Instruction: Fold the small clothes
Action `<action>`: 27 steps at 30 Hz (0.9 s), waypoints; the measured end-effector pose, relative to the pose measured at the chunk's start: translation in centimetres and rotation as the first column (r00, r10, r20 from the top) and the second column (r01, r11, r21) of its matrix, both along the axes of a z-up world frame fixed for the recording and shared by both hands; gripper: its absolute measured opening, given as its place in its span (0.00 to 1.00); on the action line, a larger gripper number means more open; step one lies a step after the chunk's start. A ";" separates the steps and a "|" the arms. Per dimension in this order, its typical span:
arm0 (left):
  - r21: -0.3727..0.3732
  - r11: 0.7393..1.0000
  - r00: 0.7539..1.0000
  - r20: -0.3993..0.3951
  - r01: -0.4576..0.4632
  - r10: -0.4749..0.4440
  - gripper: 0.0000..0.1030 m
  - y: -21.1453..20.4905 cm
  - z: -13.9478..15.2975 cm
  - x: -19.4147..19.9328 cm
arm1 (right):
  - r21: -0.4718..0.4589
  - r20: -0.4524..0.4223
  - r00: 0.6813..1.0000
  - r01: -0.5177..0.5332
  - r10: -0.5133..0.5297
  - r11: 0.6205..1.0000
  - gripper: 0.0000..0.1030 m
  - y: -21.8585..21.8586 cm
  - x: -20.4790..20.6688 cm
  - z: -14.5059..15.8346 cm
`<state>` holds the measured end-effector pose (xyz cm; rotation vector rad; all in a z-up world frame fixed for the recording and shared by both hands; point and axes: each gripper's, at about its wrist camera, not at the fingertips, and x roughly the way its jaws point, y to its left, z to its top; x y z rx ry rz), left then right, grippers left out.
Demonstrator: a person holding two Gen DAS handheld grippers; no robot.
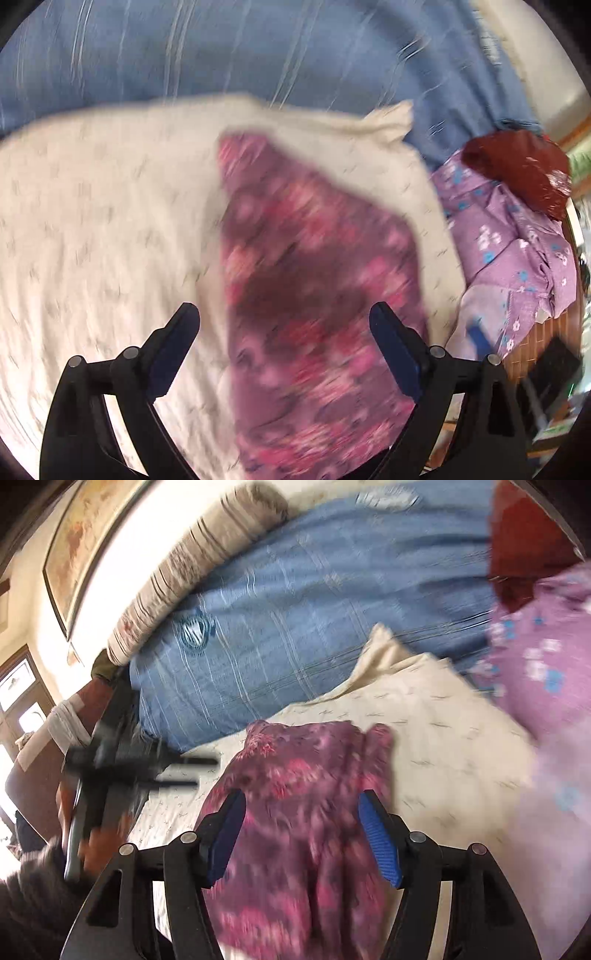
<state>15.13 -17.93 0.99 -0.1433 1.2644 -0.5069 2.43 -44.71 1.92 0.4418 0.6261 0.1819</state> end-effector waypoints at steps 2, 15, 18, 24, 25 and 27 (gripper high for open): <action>0.007 1.000 1.000 -0.022 -0.004 0.005 0.91 0.6 -1.1 -0.1 | -0.020 -0.066 0.998 -0.016 0.015 1.000 0.61 0.9 3.2 -0.5; 0.016 0.999 0.997 0.065 -0.046 0.045 0.90 -2.1 -1.6 2.8 | -0.187 -0.143 0.989 0.009 -0.036 0.982 0.07 0.4 8.8 -0.7; 0.109 0.993 0.999 -0.020 -0.034 0.037 0.90 -3.8 -5.1 4.3 | -0.190 -0.306 0.951 -0.010 -0.050 0.982 0.08 -0.8 11.2 -4.9; 0.004 1.000 1.000 -0.028 0.003 -0.003 0.89 -0.8 -3.3 2.0 | 0.022 -0.226 0.974 0.023 -0.017 1.000 0.27 -3.4 7.4 -3.3; -0.022 1.000 0.999 -0.037 0.007 -0.008 0.89 0.1 -2.8 1.0 | 0.031 -0.215 0.977 0.023 -0.016 0.999 0.37 -3.6 6.2 -2.9; -0.078 0.997 0.998 -0.058 0.012 -0.016 0.89 1.2 -2.5 -1.0 | 0.035 -0.214 0.977 0.023 -0.015 0.999 0.41 -3.7 3.9 -2.8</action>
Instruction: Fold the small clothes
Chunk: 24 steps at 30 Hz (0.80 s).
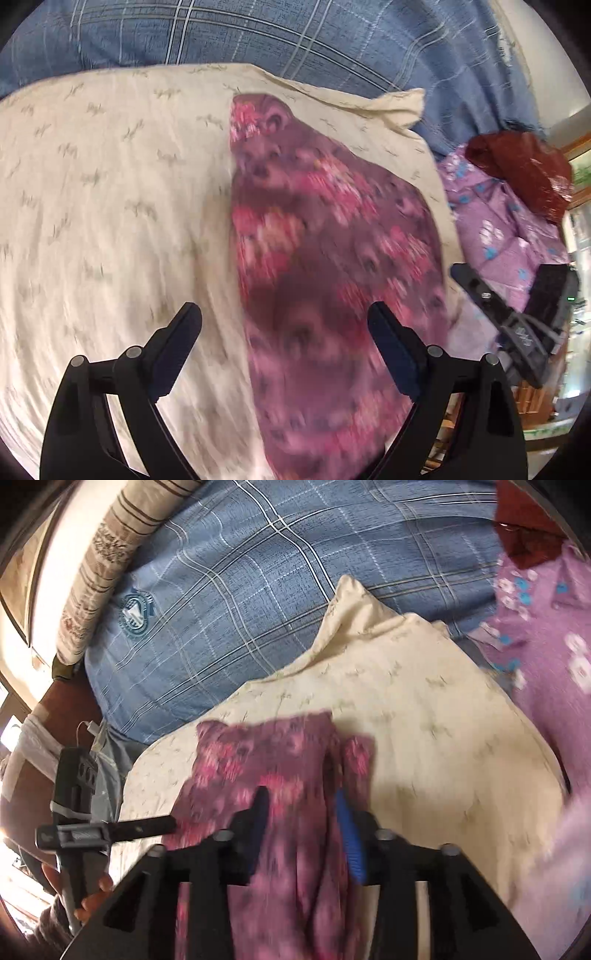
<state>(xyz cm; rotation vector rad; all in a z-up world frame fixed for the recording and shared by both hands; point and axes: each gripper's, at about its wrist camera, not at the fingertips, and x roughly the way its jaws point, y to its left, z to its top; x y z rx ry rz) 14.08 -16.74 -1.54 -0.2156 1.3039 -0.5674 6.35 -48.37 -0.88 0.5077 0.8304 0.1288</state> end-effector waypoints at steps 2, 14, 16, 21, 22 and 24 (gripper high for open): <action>-0.023 1.000 1.000 -0.013 0.014 -0.014 0.89 0.4 -0.7 -2.7 | 0.001 -0.014 1.000 -0.013 0.013 1.000 0.41 0.8 -1.6 -0.8; 0.117 0.991 0.997 0.033 0.069 -0.073 0.90 -1.1 -3.0 -7.8 | -0.103 -0.045 0.997 0.050 -0.055 0.993 0.25 3.0 -5.2 -2.1; 0.086 0.992 0.995 0.031 0.088 -0.091 0.90 -0.6 -2.3 -9.1 | -0.051 0.000 0.999 0.050 -0.050 0.997 0.31 2.9 -6.9 -1.1; 0.161 0.983 0.993 0.061 0.088 -0.099 0.90 -0.3 -4.5 -10.8 | -0.058 -0.014 0.997 0.072 -0.073 0.996 0.31 3.5 -10.4 -3.0; 0.176 0.981 0.993 0.059 0.086 -0.098 0.90 -0.4 -5.3 -10.8 | -0.088 -0.057 0.993 0.099 -0.104 0.991 0.26 3.6 -10.5 -4.4; 0.208 0.974 0.986 0.122 0.087 -0.114 0.90 -1.0 -4.8 -11.6 | -0.047 -0.070 0.986 0.146 -0.150 0.988 0.25 3.2 -11.1 -6.1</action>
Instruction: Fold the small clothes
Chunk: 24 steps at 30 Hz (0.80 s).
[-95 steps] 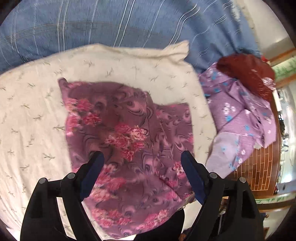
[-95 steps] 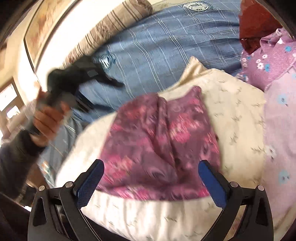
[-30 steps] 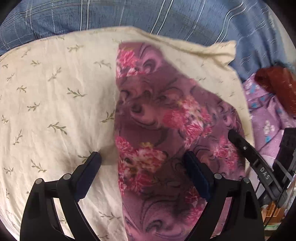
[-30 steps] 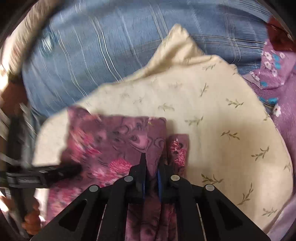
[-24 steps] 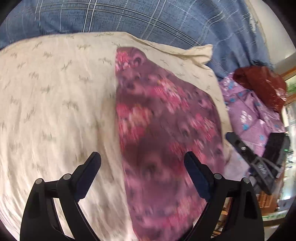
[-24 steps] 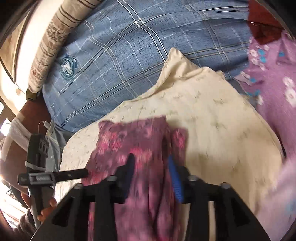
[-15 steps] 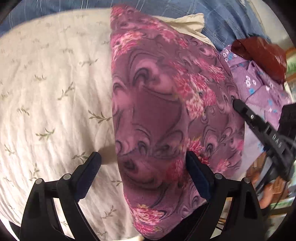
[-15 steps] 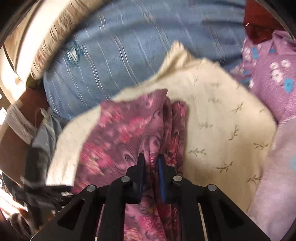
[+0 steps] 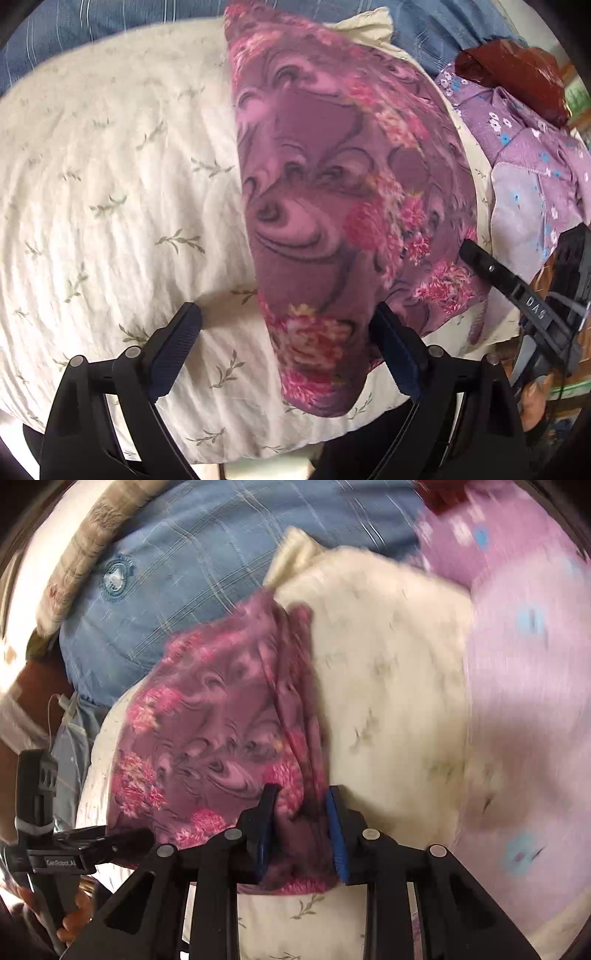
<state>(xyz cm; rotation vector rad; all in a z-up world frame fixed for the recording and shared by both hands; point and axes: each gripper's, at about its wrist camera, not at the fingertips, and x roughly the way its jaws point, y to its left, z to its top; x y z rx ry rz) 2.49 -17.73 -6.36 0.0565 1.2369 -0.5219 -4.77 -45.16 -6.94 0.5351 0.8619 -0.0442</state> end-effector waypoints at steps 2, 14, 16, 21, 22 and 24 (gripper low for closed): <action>0.024 0.999 0.999 0.032 0.036 -0.037 0.90 -0.5 0.5 -0.8 | 0.021 0.011 1.000 0.020 -0.020 1.000 0.25 0.0 -0.3 0.9; -0.001 1.000 0.997 0.073 0.010 -0.010 0.90 1.9 2.4 -0.7 | -0.014 0.031 1.000 0.007 -0.006 1.000 0.52 0.6 -0.2 4.5; -0.031 0.999 0.999 0.051 0.016 -0.014 0.90 2.0 2.8 0.2 | -0.031 0.029 1.000 0.006 -0.005 0.999 0.57 0.3 0.2 4.8; -0.179 0.983 0.999 -0.032 -0.049 0.044 0.91 2.6 3.9 5.7 | -0.063 0.065 0.998 0.000 0.004 0.998 0.69 -0.8 3.2 6.7; -0.184 0.980 0.996 -0.066 -0.070 0.059 0.91 2.5 3.6 7.4 | -0.060 0.074 0.997 -0.003 0.007 0.998 0.74 -1.0 3.9 6.8; -0.188 0.976 0.989 -0.120 -0.106 0.085 0.91 2.0 2.7 10.1 | -0.034 0.069 0.997 -0.019 0.021 0.999 0.76 -1.8 6.6 6.7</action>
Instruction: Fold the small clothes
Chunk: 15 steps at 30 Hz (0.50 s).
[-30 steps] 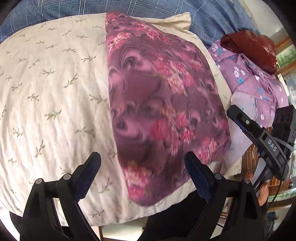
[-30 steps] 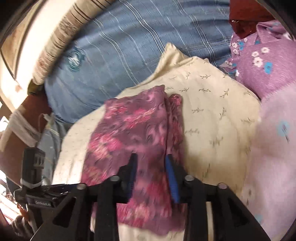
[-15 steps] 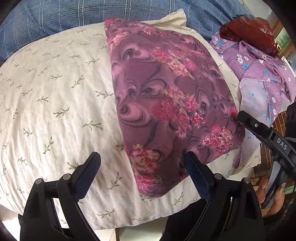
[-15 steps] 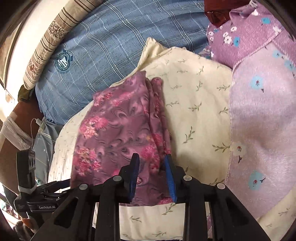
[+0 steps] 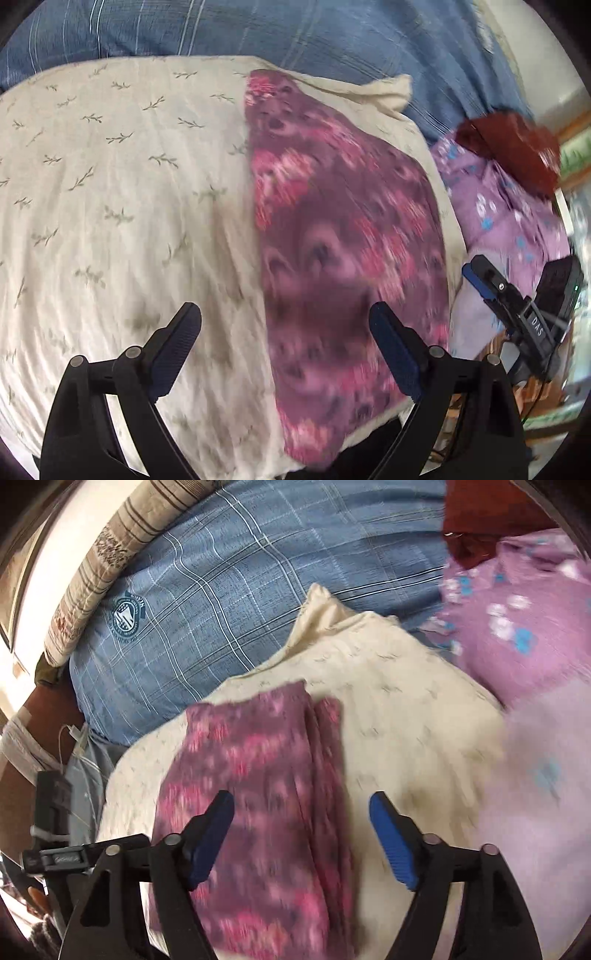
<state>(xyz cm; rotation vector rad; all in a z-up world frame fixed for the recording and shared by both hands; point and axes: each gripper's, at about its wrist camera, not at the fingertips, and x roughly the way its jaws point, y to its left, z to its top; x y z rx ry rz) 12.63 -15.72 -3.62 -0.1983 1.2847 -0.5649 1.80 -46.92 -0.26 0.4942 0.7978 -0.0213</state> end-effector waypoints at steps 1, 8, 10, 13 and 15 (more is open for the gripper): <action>-0.003 1.000 1.000 -0.024 -0.015 0.015 0.91 -0.4 -0.4 1.4 | 0.030 -0.017 1.000 -0.013 0.013 0.999 0.76 -0.5 2.0 -0.6; -0.041 0.999 0.997 -0.075 -0.008 0.005 0.77 -4.4 -1.3 6.0 | 0.142 -0.112 0.990 -0.067 0.083 0.988 0.20 -0.9 10.1 -4.6; -0.023 1.000 1.000 -0.011 -0.007 0.007 0.77 -4.8 -0.6 6.0 | 0.091 -0.005 0.995 -0.102 0.103 0.991 0.19 -0.4 9.4 -2.4; 0.020 0.999 0.999 -0.023 -0.029 0.030 0.78 -5.3 -2.2 7.0 | 0.113 0.000 0.999 -0.044 0.045 0.993 0.17 -1.9 8.6 -3.3; 0.020 0.999 0.999 -0.043 -0.030 0.031 0.78 -4.9 -2.8 7.2 | 0.203 -0.097 0.995 -0.008 0.028 0.979 0.22 -3.3 9.0 -6.5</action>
